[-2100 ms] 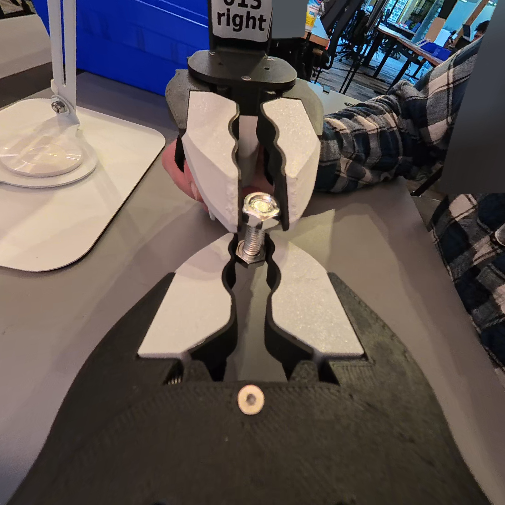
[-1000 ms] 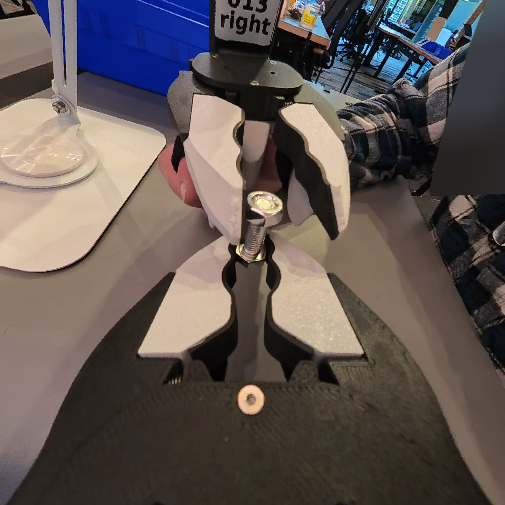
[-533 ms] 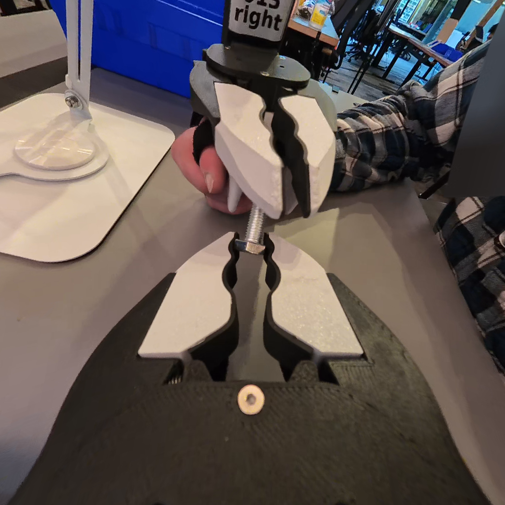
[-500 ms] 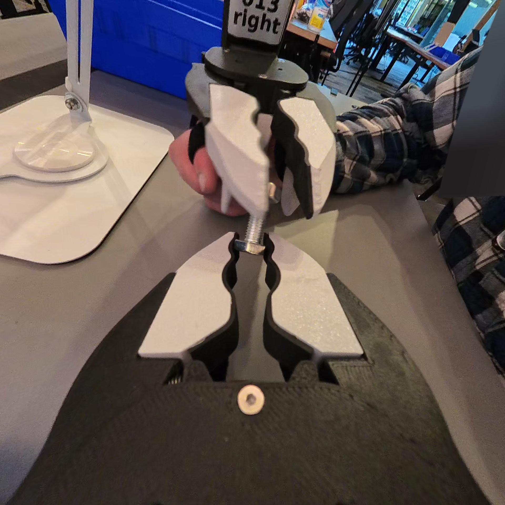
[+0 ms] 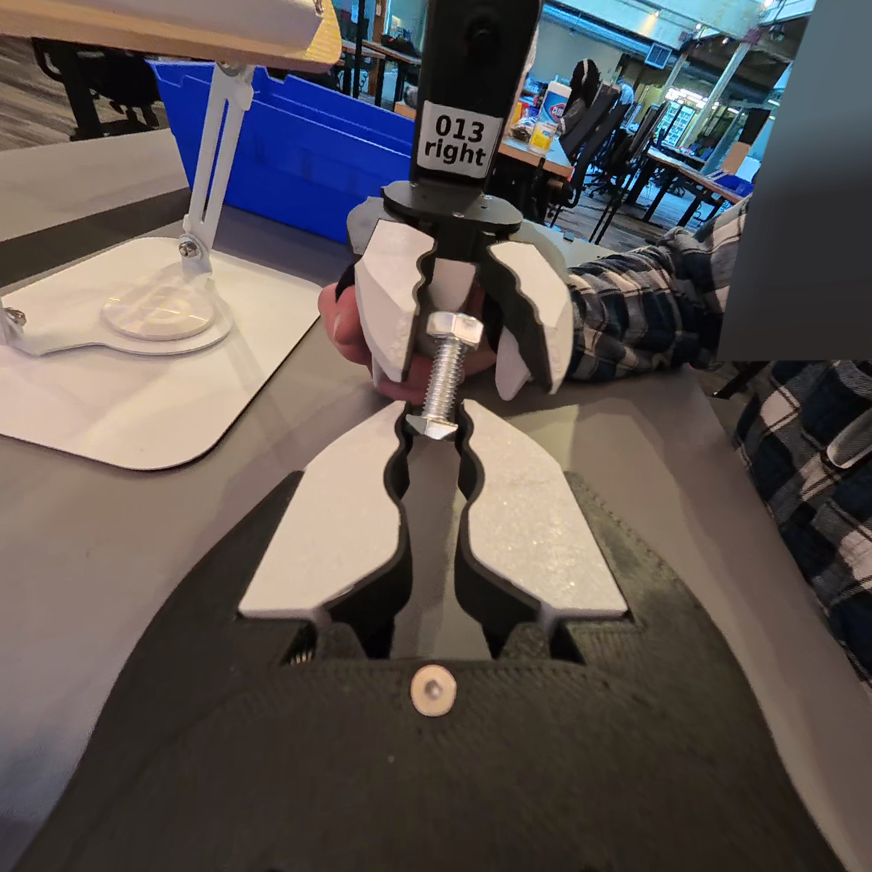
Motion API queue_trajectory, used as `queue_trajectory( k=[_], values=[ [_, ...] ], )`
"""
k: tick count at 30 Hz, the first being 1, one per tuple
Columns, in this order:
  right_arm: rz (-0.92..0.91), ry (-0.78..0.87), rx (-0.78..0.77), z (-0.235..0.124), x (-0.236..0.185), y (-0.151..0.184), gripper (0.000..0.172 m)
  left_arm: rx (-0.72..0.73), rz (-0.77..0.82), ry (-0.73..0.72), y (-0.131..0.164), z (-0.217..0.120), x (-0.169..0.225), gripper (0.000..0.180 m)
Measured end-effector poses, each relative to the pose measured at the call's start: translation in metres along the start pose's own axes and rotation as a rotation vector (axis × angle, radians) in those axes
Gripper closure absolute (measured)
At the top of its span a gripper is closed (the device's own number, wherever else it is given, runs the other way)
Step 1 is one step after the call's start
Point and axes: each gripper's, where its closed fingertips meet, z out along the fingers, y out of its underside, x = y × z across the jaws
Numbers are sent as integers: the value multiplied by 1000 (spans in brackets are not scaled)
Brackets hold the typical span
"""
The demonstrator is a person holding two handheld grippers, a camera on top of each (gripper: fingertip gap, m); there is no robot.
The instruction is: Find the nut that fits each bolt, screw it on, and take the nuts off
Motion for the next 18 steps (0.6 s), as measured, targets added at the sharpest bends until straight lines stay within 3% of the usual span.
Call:
queue_trajectory(
  k=[4,9,18],
  values=[
    [-1,16,46,5,-2,-11,120,14,-14,14,0,3,0,164],
    [-51,88,36,5,5,-17,148,34,-15,34,-3,4,4,164],
    [-26,40,48,12,1,-23,153,49,18,59,-7,5,11,164]
  ],
)
